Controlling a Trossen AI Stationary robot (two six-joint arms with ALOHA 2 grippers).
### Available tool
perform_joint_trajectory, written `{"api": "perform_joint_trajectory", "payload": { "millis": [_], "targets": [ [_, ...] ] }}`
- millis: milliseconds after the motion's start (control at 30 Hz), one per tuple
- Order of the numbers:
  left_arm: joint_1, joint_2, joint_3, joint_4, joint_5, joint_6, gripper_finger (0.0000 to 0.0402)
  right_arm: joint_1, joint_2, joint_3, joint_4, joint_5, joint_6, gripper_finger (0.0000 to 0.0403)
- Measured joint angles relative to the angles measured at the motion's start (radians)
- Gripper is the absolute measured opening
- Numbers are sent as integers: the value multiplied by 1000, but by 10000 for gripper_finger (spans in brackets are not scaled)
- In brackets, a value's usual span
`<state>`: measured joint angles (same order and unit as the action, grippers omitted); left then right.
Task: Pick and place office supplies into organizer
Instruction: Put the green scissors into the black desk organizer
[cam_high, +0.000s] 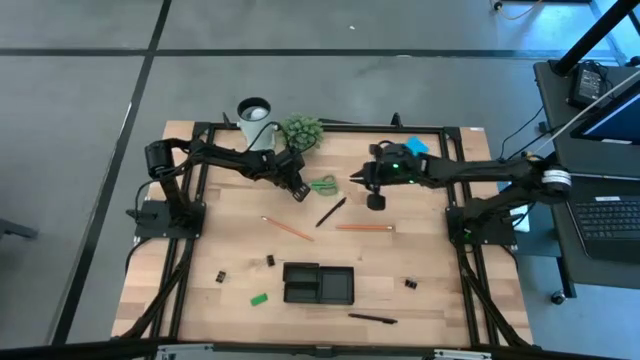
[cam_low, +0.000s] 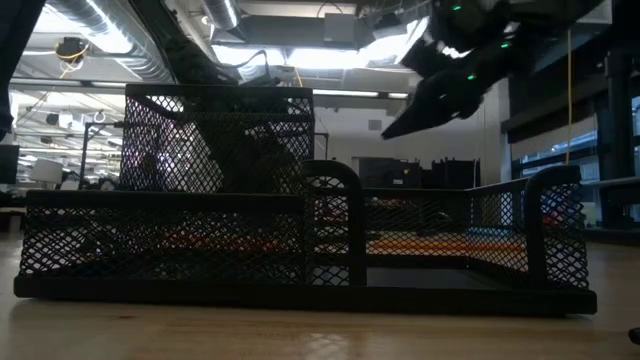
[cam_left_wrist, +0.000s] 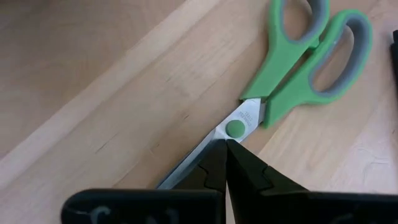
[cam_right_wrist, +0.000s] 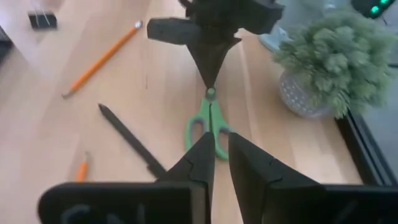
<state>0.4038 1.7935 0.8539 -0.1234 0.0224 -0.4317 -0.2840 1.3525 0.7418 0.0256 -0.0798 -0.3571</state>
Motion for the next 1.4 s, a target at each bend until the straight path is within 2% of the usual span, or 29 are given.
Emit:
{"api": "perform_joint_trajectory", "payload": {
  "millis": [100,267,533,633,800,1033,1233,1400],
  "targets": [
    [0,0,0,0,0,5,2,0,82,56,-3,0,-26,51],
    [0,0,0,0,0,7,2,0,177,151,-3,0,38,51],
    [0,1,-2,17,0,8,2,0,233,213,-6,-27,27,55],
    [1,2,-2,24,-1,20,3,0,235,213,-5,-27,26,76],
    [1,2,-2,24,-1,49,2,0,235,213,-6,-24,26,141],
    [1,2,-2,24,0,49,2,3,235,213,-16,91,-16,222],
    [1,2,-2,24,3,26,2,25,250,213,-60,226,-153,240],
    [1,2,-2,24,18,26,2,30,300,213,-61,240,-219,241]
  ]
}}
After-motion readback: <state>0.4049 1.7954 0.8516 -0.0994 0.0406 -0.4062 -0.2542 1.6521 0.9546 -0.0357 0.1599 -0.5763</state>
